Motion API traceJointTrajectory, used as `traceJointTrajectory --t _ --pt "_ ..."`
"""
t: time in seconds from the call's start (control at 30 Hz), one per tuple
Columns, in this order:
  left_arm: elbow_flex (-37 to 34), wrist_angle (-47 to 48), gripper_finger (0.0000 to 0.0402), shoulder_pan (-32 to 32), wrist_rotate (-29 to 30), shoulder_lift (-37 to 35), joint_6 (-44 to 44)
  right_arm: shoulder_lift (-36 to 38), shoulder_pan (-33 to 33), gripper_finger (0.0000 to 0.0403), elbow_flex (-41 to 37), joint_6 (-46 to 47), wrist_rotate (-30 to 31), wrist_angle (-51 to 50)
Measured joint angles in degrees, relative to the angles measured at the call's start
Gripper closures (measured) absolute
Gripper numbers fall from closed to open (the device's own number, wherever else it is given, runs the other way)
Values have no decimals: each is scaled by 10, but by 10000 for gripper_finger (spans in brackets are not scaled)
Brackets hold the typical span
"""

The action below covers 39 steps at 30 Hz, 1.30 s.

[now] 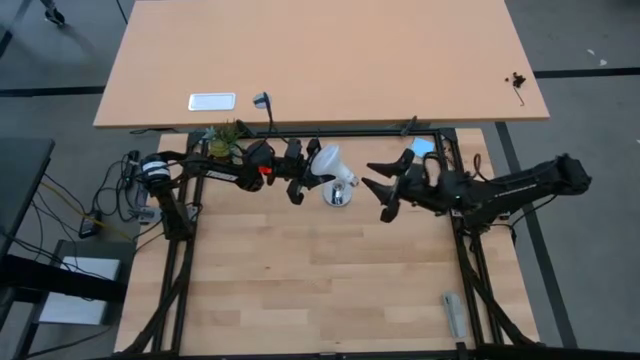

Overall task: Screw lightbulb
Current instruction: Insert the white lightbulb into the desk lamp

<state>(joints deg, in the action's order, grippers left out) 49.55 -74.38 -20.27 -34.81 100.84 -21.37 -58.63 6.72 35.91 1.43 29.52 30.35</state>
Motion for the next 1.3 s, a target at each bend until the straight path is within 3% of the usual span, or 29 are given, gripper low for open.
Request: traceJointTrajectory --t 0.33,0.57,0.77,1.3 --pt "0 25 302 0 0 0 1 -74 -28 315 43 5 -6 -11" --pt "0 31 302 -2 0 0 3 -87 -32 364 44 35 -6 -34" --pt "-1 35 303 -2 -2 0 3 -86 -35 382 44 46 -10 -45" --pt "1 26 325 -12 -4 -2 3 -93 -51 386 42 61 -38 -106"
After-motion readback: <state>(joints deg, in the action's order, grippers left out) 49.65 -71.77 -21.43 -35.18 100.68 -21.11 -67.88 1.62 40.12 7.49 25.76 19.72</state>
